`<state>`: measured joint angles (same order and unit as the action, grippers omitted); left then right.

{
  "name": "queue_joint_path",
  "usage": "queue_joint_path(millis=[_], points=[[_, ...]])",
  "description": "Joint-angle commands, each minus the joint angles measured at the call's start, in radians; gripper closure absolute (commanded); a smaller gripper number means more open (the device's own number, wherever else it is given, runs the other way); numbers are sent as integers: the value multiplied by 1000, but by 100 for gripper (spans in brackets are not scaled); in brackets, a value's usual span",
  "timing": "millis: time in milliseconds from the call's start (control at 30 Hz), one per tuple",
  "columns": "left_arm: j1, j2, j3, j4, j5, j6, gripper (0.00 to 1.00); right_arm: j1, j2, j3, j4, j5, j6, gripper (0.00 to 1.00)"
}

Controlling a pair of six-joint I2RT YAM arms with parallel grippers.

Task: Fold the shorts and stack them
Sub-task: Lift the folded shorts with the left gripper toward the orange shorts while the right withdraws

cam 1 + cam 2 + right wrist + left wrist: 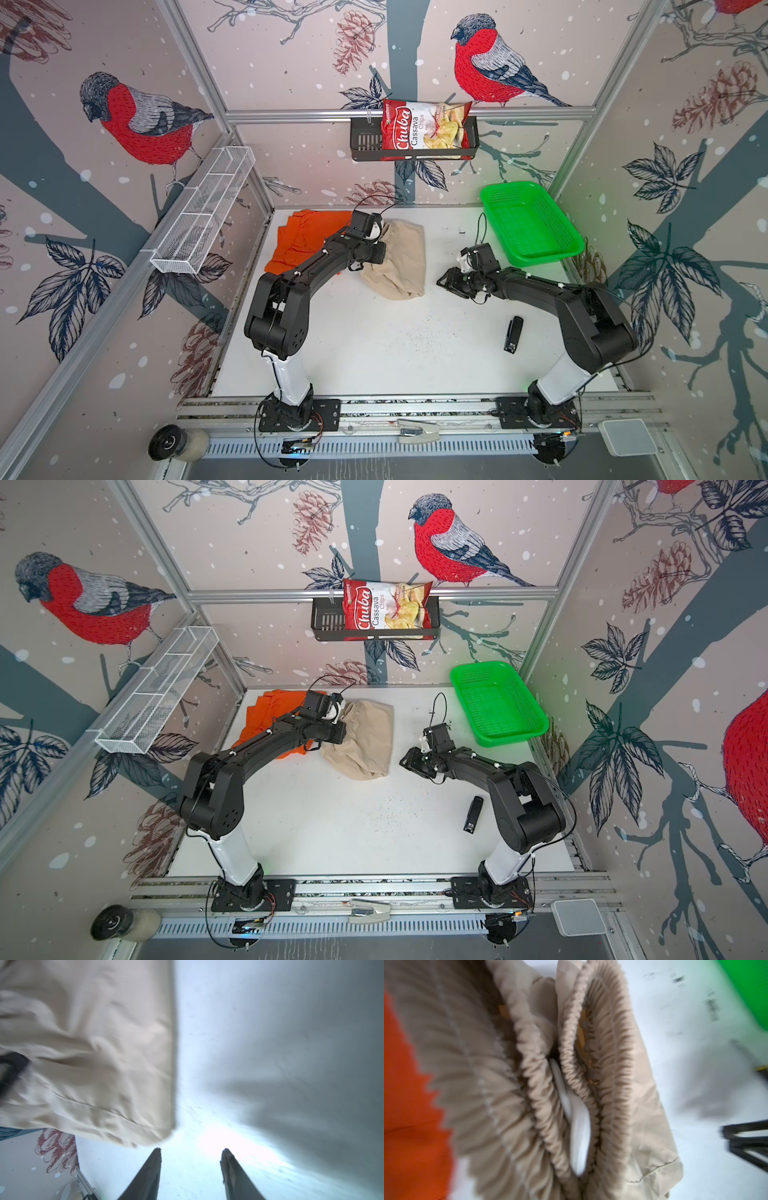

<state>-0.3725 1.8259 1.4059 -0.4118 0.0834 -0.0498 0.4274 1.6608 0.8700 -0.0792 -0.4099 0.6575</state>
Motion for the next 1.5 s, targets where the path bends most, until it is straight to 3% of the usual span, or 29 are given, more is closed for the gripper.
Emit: queue_joint_path(millis=[0, 200, 533, 833, 1133, 1467], points=[[36, 21, 63, -121, -163, 160, 100, -7, -20, -33, -1, 15, -9, 51], [87, 54, 157, -131, -292, 241, 100, -9, -41, -72, 14, 28, 0, 51], [139, 88, 345, -178, -272, 255, 100, -8, -41, -93, 18, 33, 2, 51], [141, 103, 468, -263, -332, 235, 100, -10, -42, -94, 13, 39, -2, 51], [164, 97, 499, -260, -300, 280, 100, -10, -44, -97, 12, 42, -2, 52], [279, 173, 488, -287, -180, 245, 100, -11, -47, -103, 1, 42, -11, 52]])
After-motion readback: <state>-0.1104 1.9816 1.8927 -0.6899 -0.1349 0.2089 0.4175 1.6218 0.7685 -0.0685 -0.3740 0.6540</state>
